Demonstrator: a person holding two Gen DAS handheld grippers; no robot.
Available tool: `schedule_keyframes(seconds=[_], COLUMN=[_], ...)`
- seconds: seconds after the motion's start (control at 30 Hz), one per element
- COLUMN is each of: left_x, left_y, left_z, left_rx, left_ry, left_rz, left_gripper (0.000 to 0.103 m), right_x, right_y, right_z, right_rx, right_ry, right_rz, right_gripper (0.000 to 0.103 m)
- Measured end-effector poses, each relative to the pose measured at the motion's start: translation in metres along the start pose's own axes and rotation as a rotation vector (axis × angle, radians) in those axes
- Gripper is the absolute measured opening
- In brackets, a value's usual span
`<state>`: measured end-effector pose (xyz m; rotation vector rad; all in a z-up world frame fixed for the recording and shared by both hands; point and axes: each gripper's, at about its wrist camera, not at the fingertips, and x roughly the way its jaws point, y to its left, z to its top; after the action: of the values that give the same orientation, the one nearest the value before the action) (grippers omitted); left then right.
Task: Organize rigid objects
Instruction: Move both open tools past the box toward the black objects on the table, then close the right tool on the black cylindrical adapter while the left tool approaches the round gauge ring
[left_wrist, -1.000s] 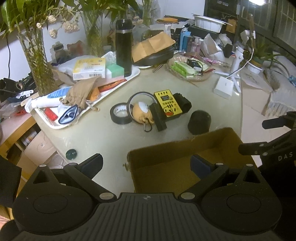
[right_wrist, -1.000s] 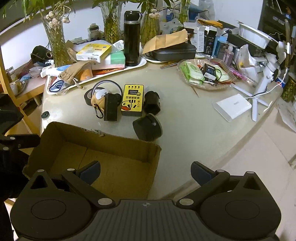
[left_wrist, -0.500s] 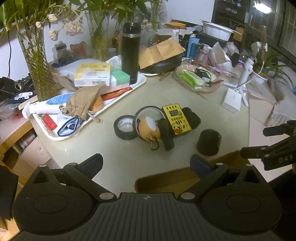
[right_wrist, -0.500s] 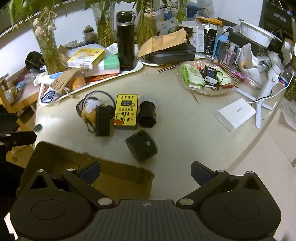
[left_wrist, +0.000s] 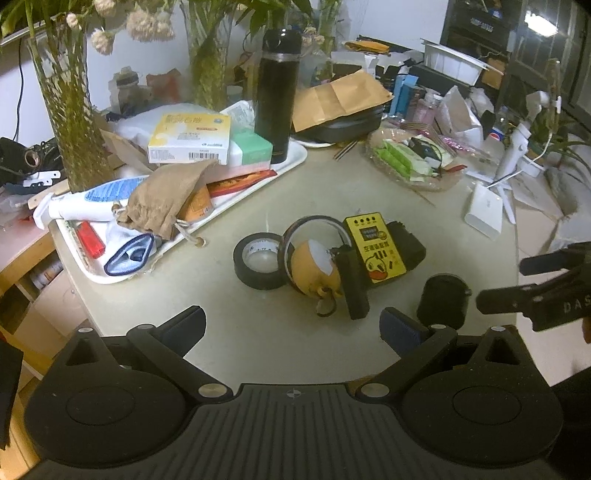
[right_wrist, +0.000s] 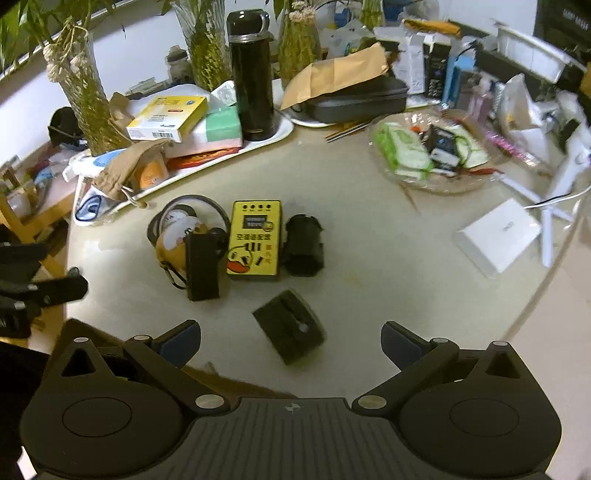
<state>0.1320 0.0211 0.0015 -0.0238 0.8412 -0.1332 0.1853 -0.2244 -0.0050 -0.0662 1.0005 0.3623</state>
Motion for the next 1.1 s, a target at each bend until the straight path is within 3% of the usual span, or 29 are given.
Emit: schedule_keyframes(seconds=[0.2,0.27,0.53,0.83,1.1], left_x=[0.011,0.013,0.018,0.021,0.021], left_y=[0.006,0.008,0.008,0.002,-0.001], left_z=[-0.003,-0.004,-0.003,0.0,0.0], left_rx=[-0.015,-0.018,-0.018,-0.004,-0.001], left_ry=[0.022,0.027,0.038,0.036,0.026], left_rz=[0.009,0.01,0.017,0.016,0.012], left_gripper=[0.103,0.103,0.103,0.103,0.103], right_x=[0.034,0.041,0.061,0.078,0.071], right_y=[0.005,0.006,0.011,0.009,0.003], right_z=[0.006,0.007,0.006,0.004,0.003], right_rx=[-0.072,-0.104,-0.229,-0.253,-0.213], right_ry=[0.048,0.059,0.086,0.098,0.05], right_rz=[0.003,0.02,0.016,0.011,-0.038], right_gripper=[0.101,0.093,0.087,0.044,0.043])
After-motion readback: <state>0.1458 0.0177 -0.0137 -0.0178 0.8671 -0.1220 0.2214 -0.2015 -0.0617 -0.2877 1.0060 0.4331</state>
